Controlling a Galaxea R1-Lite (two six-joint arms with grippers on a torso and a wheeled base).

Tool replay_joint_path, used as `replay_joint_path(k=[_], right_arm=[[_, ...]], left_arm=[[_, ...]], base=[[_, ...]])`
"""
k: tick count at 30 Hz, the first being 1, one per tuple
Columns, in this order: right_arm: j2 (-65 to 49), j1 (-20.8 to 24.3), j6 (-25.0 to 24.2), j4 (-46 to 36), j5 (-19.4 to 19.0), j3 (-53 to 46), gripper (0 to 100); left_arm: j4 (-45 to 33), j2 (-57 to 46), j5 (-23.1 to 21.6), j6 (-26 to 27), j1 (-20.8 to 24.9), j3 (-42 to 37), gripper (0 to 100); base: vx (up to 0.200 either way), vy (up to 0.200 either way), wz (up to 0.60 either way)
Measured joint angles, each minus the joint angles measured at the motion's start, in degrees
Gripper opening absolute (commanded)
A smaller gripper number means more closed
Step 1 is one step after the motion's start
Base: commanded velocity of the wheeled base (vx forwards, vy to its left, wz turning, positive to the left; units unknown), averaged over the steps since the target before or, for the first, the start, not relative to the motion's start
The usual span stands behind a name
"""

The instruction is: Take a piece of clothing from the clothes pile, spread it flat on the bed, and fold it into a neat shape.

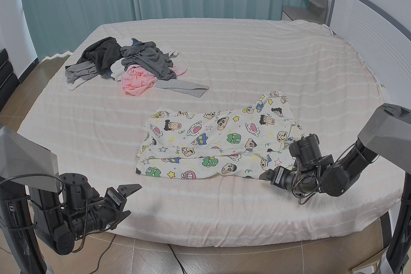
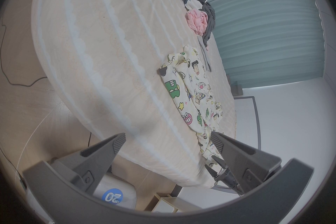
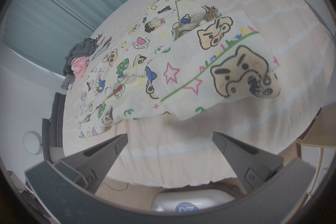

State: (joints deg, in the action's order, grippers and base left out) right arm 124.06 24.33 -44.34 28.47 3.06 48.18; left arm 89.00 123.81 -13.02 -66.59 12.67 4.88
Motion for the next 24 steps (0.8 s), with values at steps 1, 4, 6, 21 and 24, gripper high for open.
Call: replay_joint_path(k=[1, 4, 6, 21, 24], right_arm=[[0.2, 0.0, 0.0, -1.1, 0.7, 1.1, 100], [0.9, 0.1, 0.1, -3.3, 2.5, 4.0, 100], [1.3, 0.1, 0.2, -3.5, 2.9, 5.5, 100], [5.9, -0.3, 0.6, -3.4, 5.4, 9.5, 100], [6.0, -0.2, 0.8, -3.4, 6.4, 9.5, 100]], left_arm=[[0.0, 0.1, 0.0, 0.0, 0.0, 0.0, 100], [0.0, 0.4, 0.0, 0.1, 0.0, -0.1, 100], [0.0, 0.6, 0.0, 0.2, 0.0, -0.1, 100], [0.0, 1.0, 0.0, 0.4, 0.1, 0.0, 100], [0.0, 1.1, 0.0, 0.5, 0.1, -0.1, 100]], base=[[0.000, 0.000, 0.00], [0.000, 0.000, 0.00], [0.000, 0.000, 0.00], [0.000, 0.000, 0.00], [0.000, 0.000, 0.00]])
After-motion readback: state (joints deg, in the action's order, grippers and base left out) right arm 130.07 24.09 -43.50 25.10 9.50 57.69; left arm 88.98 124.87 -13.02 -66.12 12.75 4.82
